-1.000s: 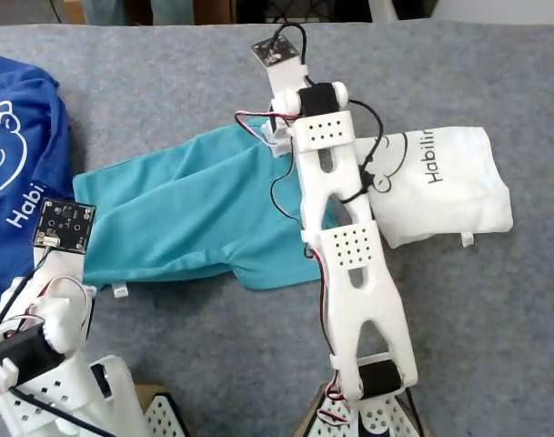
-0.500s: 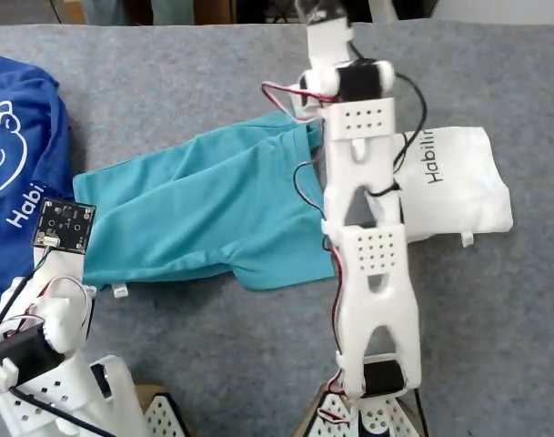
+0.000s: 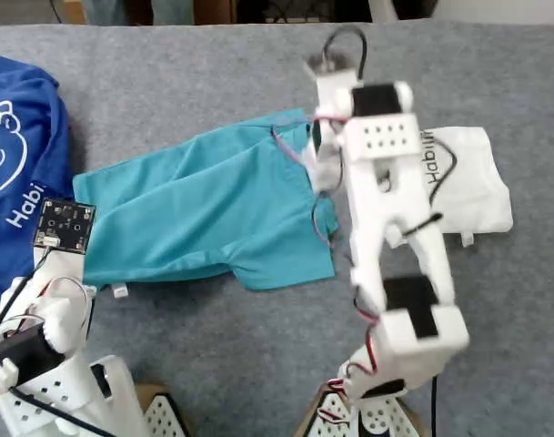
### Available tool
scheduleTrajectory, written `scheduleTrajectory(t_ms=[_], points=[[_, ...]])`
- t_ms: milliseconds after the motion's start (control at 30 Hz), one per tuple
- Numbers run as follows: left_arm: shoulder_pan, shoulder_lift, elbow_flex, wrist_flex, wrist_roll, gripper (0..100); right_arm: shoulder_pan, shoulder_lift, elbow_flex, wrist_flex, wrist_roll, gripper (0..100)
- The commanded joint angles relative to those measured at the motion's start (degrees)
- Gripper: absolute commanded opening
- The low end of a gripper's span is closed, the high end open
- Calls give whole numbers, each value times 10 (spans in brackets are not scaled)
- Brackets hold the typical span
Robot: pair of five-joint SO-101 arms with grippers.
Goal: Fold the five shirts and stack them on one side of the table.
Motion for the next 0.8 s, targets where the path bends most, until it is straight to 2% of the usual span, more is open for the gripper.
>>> scheduleTrajectory(t_ms=[0,300,567,767], points=[[0,-3,-7,-4,-3,29,4,-81,149,-42,-6,184],[0,-3,-7,-4,-3,29,-28,-121,355,-148,-13,185],[0,-3,-7,-4,-4,29,-85,-108,390,-185,-62,185],[0,-3,-7,-4,-4,29,-52,-79,395,-195,-57,185]])
